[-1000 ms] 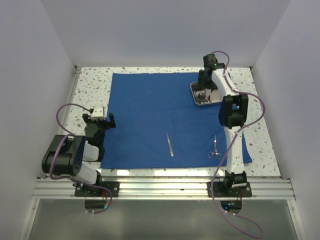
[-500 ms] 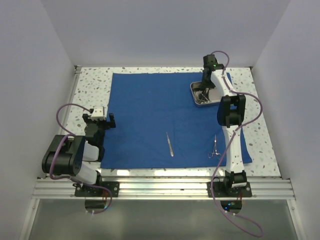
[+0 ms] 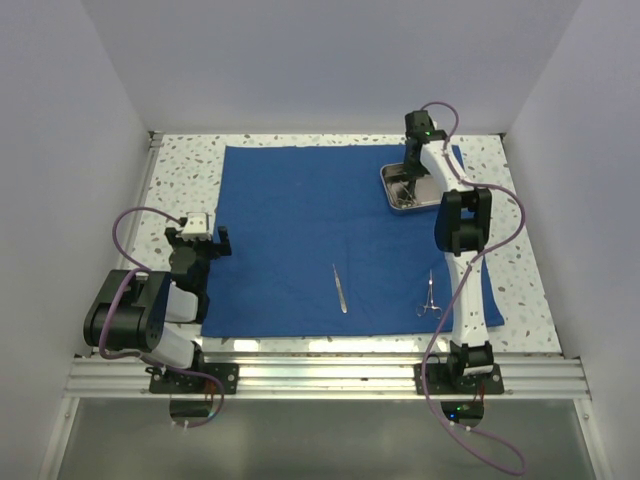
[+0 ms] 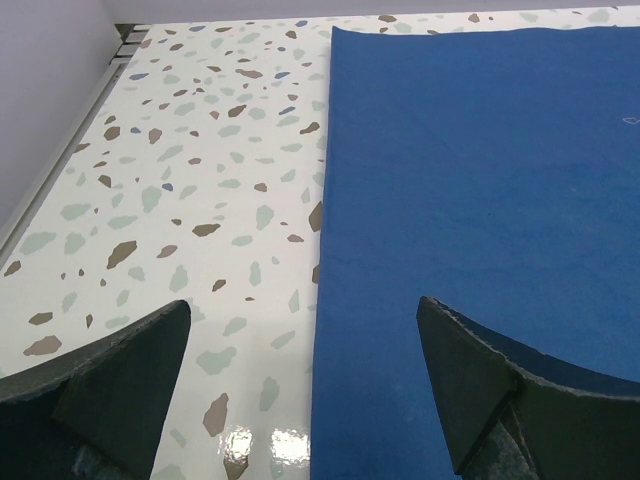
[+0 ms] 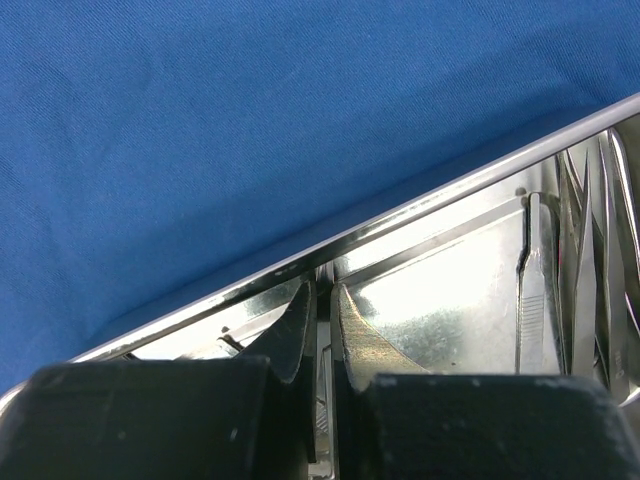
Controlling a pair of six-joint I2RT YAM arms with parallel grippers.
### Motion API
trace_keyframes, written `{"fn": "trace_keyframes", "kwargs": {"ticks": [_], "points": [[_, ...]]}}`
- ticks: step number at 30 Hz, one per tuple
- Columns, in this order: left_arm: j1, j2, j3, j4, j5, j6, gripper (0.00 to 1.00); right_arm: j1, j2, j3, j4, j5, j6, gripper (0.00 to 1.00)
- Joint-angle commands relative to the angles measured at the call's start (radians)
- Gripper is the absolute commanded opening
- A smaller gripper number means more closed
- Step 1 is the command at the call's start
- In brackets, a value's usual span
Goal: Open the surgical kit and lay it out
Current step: Pick up the medical item from the container, then place the medical item in the surgical kit.
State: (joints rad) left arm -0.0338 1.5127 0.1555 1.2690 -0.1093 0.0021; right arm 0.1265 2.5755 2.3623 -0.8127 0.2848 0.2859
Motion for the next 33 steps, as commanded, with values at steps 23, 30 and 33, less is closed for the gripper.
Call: {"fn": "trace_keyframes", "kwargs": {"ticks": [23, 30, 33], "points": [[-0.003, -0.003, 0.012, 0.086, -0.018, 0.01, 1.0, 0.013, -0.291, 0.018, 0.003, 0.12, -0.039, 0.0], [-0.003, -0.003, 0.013, 0.086, -0.018, 0.009, 1.0, 0.015, -0.472, -0.122, -0.029, 0.105, -0.027, 0.0], [-0.005, -0.003, 0.013, 0.086, -0.017, 0.009, 1.0, 0.016, -0.65, -0.331, -0.032, 0.076, 0.002, 0.0]]}}
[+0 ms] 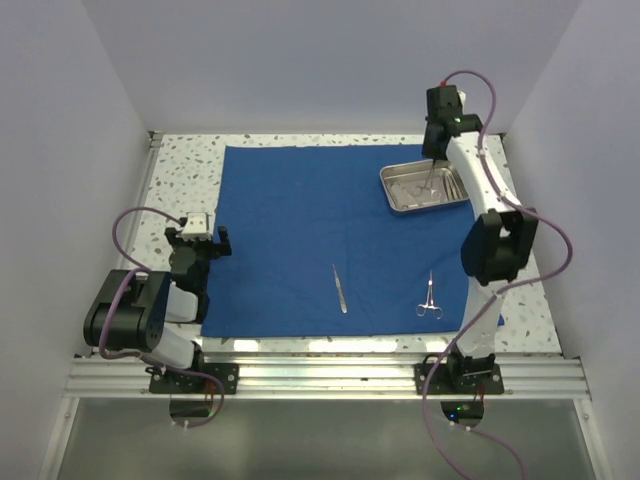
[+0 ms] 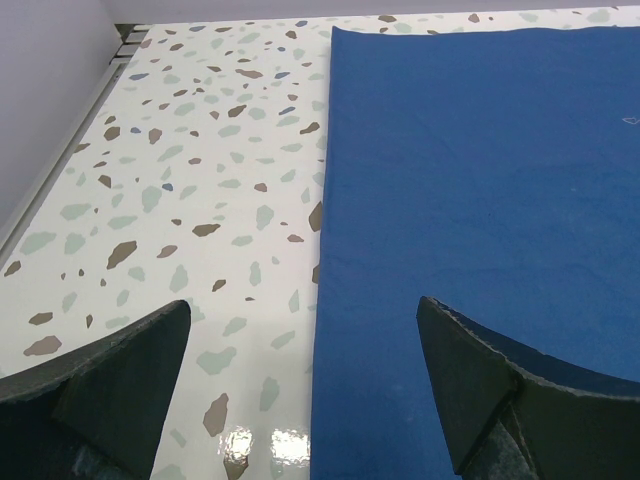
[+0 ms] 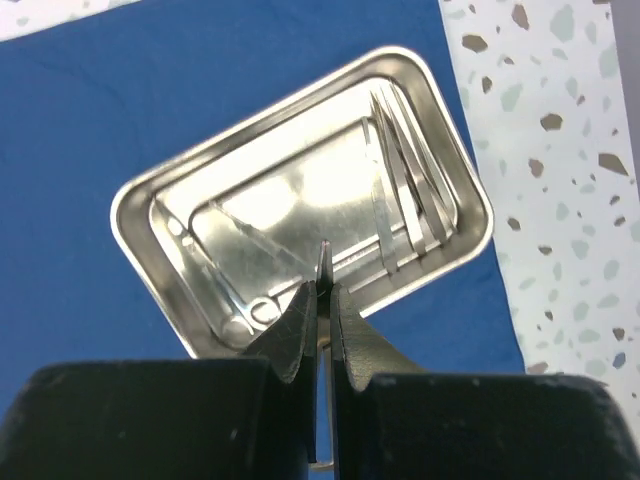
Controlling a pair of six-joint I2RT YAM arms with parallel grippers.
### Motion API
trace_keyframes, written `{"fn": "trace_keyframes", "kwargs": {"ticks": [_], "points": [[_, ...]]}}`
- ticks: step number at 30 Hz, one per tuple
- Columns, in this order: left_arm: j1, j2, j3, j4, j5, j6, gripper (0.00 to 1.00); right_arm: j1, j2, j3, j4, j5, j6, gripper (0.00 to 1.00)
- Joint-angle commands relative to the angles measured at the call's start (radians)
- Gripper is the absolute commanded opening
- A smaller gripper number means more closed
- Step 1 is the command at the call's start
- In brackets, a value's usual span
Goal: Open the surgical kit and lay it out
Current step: Place the medical item in the surgical kit.
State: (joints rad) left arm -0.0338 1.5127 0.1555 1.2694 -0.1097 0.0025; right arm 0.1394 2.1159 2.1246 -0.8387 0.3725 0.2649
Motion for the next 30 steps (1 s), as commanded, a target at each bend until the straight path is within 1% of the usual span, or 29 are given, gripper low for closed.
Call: {"fn": "trace_keyframes", "kwargs": {"ticks": [1, 3, 4, 5, 6, 7, 8, 11, 12, 13, 15, 16, 18, 19, 21, 25, 30], "points": [[-0.005, -0.003, 0.013, 0.084, -0.018, 0.008, 1.0, 0.003, -0.286, -0.2, -0.008, -0.024, 0.043, 0.0], [-0.003, -0.003, 0.013, 0.085, -0.018, 0.01, 1.0, 0.006, -0.374, -0.303, -0.013, -0.069, 0.059, 0.0], [-0.005, -0.003, 0.013, 0.085, -0.018, 0.01, 1.0, 0.006, -0.411, -0.396, -0.019, -0.09, 0.066, 0.0], [-0.005, -0.003, 0.013, 0.084, -0.018, 0.008, 1.0, 0.009, -0.478, -0.437, -0.028, -0.095, 0.068, 0.0], [-0.003, -0.003, 0.012, 0.085, -0.019, 0.008, 1.0, 0.02, -0.508, -0.478, -0.036, -0.105, 0.071, 0.0], [-0.005, -0.003, 0.013, 0.085, -0.019, 0.008, 1.0, 0.026, -0.536, -0.556, -0.04, -0.11, 0.071, 0.0], [-0.005, -0.003, 0.013, 0.084, -0.018, 0.008, 1.0, 0.032, -0.592, -0.592, -0.062, -0.109, 0.073, 0.0], [-0.005, -0.003, 0.013, 0.084, -0.018, 0.008, 1.0, 0.058, -0.675, -0.742, -0.077, -0.122, 0.094, 0.0], [-0.005, -0.003, 0.013, 0.084, -0.018, 0.008, 1.0, 0.066, -0.727, -0.784, -0.076, -0.13, 0.1, 0.0], [-0.003, -0.002, 0.013, 0.085, -0.018, 0.008, 1.0, 0.071, -0.747, -0.861, -0.077, -0.145, 0.106, 0.0], [-0.003, -0.003, 0.013, 0.085, -0.018, 0.008, 1.0, 0.094, -0.804, -0.943, -0.076, -0.167, 0.131, 0.0], [-0.003, -0.003, 0.013, 0.084, -0.019, 0.008, 1.0, 0.103, -0.819, -1.015, -0.074, -0.172, 0.138, 0.0], [-0.005, -0.003, 0.013, 0.085, -0.019, 0.008, 1.0, 0.123, -0.861, -1.086, -0.059, -0.175, 0.163, 0.0], [-0.003, -0.003, 0.013, 0.084, -0.018, 0.008, 1.0, 0.124, -0.87, -1.144, -0.048, -0.178, 0.168, 0.0], [-0.003, -0.003, 0.013, 0.084, -0.018, 0.008, 1.0, 0.124, -0.878, -1.204, -0.019, -0.185, 0.18, 0.0], [-0.005, -0.003, 0.013, 0.084, -0.019, 0.008, 1.0, 0.126, -0.841, -1.264, 0.053, -0.205, 0.186, 0.0], [-0.003, -0.003, 0.013, 0.084, -0.018, 0.008, 1.0, 0.129, -0.784, -1.292, 0.131, -0.211, 0.192, 0.0]]}}
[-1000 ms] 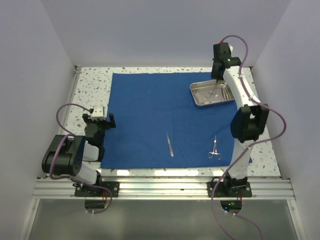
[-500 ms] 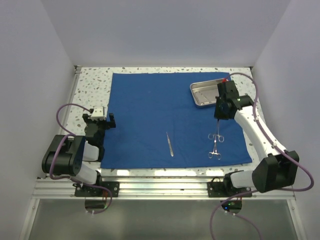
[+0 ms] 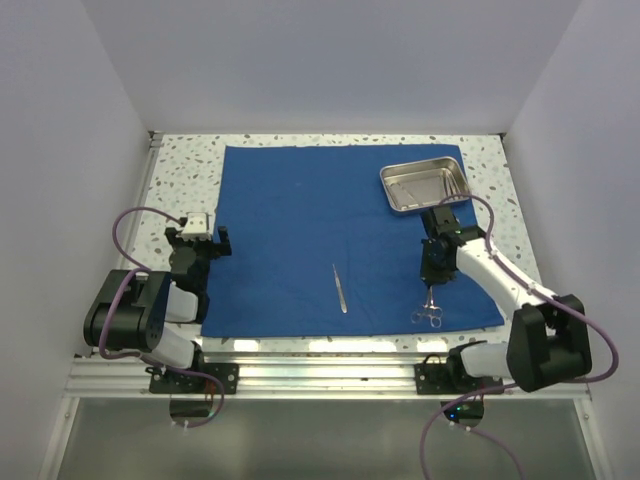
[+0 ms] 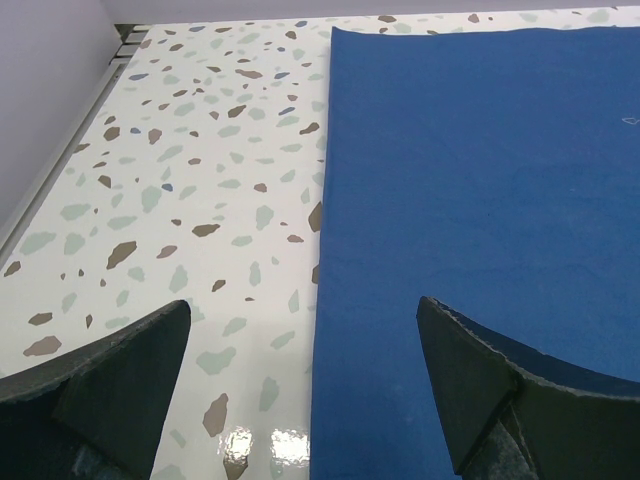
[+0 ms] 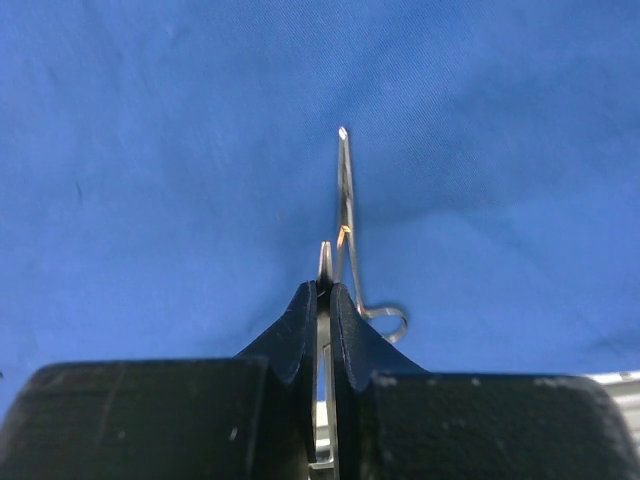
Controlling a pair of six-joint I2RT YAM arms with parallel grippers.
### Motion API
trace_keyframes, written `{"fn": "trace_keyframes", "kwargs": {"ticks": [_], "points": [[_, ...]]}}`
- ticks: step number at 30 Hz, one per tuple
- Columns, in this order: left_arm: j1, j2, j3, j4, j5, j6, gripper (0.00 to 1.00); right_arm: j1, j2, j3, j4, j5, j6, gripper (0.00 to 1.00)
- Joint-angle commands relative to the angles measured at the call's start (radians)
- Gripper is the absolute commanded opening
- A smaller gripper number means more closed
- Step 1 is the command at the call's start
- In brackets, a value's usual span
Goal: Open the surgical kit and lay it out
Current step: Place the medical item in the surgical kit.
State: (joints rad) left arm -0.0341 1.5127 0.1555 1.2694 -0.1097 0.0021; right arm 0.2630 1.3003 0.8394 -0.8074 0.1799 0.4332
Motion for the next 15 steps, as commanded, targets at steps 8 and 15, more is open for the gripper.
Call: {"fn": "trace_keyframes", "kwargs": {"ticks": [8, 15], "points": [[-0.004, -0.003, 0.013, 0.085, -0.018, 0.01, 1.0, 0.004, 0.145, 0.039, 0.183, -0.028, -0.011, 0.25], [-0.004, -0.003, 0.013, 0.084, -0.018, 0.009, 1.0, 0.005, 0.116, 0.224, 0.074, 0.052, -0.076, 0.94]]}}
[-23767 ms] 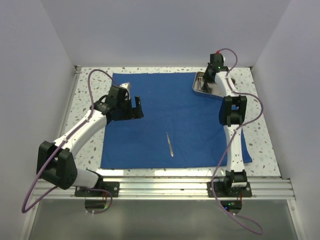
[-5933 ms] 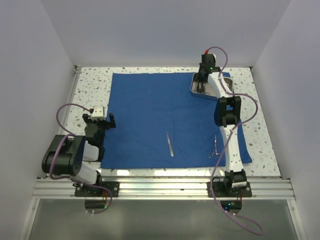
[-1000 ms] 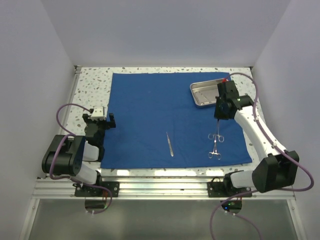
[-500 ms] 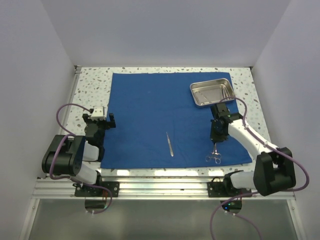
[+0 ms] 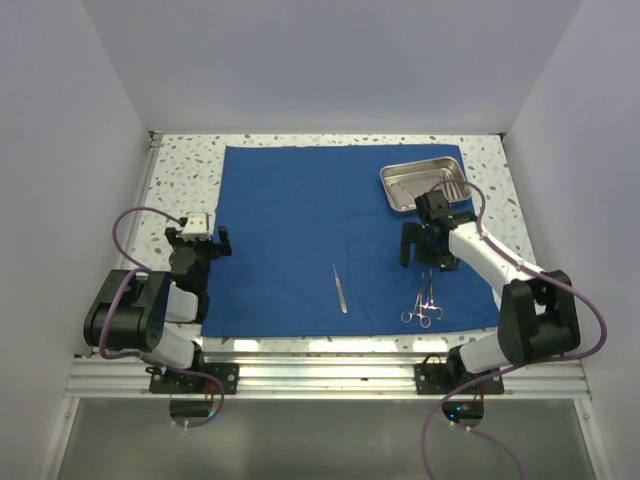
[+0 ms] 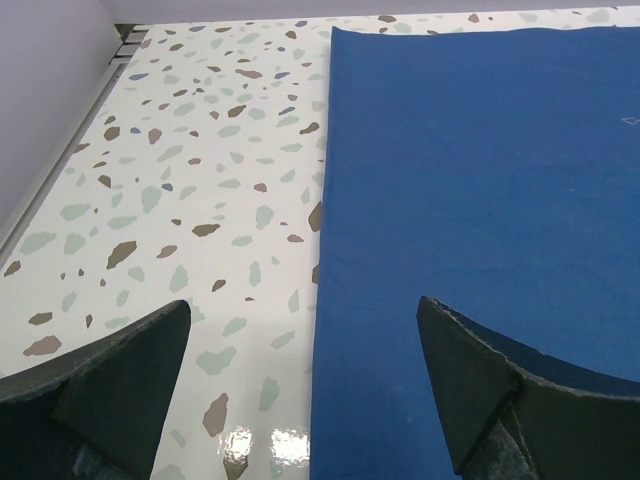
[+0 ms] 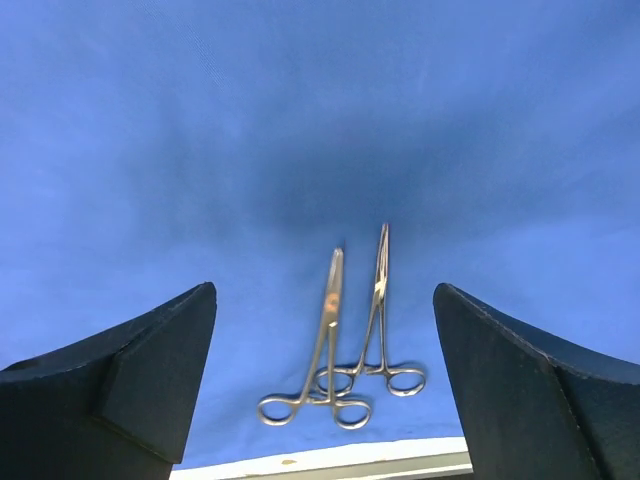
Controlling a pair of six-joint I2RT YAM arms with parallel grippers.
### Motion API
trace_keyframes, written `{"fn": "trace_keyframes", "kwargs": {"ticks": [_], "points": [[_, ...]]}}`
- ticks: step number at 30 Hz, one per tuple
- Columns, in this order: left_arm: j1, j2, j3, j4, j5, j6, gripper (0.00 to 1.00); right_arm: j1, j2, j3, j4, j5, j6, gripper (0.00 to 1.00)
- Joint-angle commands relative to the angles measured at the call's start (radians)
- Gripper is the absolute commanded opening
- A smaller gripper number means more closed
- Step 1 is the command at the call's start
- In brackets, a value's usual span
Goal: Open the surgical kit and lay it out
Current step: Place the medical item in the surgical kit, then adjust the container in the surgical kit.
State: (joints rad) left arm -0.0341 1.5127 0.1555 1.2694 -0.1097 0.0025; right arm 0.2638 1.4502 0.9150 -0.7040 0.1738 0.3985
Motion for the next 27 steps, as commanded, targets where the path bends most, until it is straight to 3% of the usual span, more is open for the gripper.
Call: {"fn": "trace_keyframes", "kwargs": {"ticks": [1, 3, 9, 15, 21, 27], "points": [[-0.004, -0.003, 0.013, 0.084, -0.019, 0.008, 1.0, 0.005, -0.039, 0.194, -0.047, 0.065, -0.062, 0.94], [-0.003, -0.003, 0.013, 0.084, -0.018, 0.008, 1.0, 0.003, -0.016, 0.363, -0.057, 0.063, -0.091, 0.95], [-0.004, -0.003, 0.013, 0.084, -0.018, 0.008, 1.0, 0.005, 0.335, 0.873, -0.117, 0.053, -0.124, 0.94], [-0.004, -0.003, 0.013, 0.085, -0.019, 0.008, 1.0, 0.002, 0.722, 1.192, -0.158, 0.091, -0.147, 0.92], [-0.004, -0.002, 0.013, 0.085, -0.018, 0.01, 1.0, -0.028, 0.832, 1.268, -0.146, 0.111, -0.115, 0.91], [-0.004, -0.003, 0.013, 0.085, -0.019, 0.01, 1.0, -0.075, 0.78, 1.225, -0.071, 0.012, -0.116, 0.88]]}}
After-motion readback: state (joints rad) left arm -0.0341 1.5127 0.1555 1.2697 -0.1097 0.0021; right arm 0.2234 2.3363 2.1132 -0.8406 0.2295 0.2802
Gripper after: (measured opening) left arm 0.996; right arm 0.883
